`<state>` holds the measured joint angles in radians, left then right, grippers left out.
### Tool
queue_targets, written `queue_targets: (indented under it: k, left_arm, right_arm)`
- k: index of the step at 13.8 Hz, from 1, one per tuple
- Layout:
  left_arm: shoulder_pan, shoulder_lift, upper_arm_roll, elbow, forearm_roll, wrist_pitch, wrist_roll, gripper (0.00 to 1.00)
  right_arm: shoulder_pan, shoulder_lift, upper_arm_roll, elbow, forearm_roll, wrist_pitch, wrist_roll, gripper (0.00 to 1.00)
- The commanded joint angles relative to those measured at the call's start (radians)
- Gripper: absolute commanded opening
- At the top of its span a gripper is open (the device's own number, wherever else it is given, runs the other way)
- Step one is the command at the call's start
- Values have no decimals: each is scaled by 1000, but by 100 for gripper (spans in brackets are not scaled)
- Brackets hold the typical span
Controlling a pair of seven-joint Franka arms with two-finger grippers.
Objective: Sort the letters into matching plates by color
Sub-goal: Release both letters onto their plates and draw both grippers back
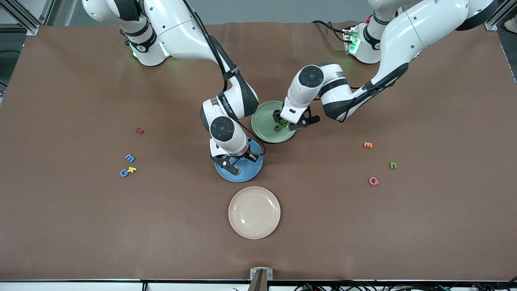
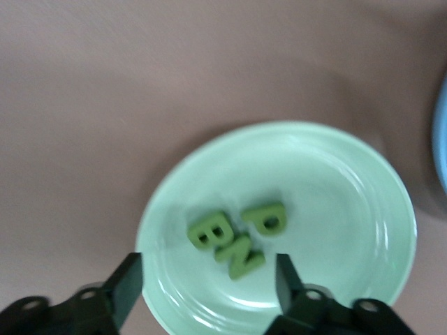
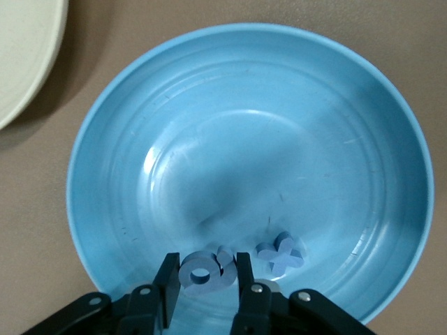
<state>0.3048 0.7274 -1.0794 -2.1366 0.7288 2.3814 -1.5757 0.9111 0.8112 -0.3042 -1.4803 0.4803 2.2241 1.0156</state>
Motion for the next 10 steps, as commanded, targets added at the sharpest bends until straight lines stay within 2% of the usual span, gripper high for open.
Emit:
queue_targets:
  k: [1,3,4,6,7,10]
  left_arm:
    - [40,-69,-7,29,20,-39,-1,100]
    - [117,-83,-10,44,20,-41,73,100]
    - [161,-95,-14,44,20,-47,130,99]
    - [259,-109,-19,47,20,-70,265,98]
    - [320,-108,-23,46,20,-73,343,98]
    - [457,-100,-24,32,20,-74,547,97]
  right_arm:
    - [3,2,-6,28,0,-18,6,100]
    - [0,-29,-12,28,-2,-49,0,100]
    - [-6,-38,-27,32,-12,-107,-11,100]
    - [-8,-110,-81,43,-83,-235,-93,100]
    - [-15,-144,-110,37,-94,-312,-162,100]
    - [-24,-240,-251,-10,-95,-463,-449,100]
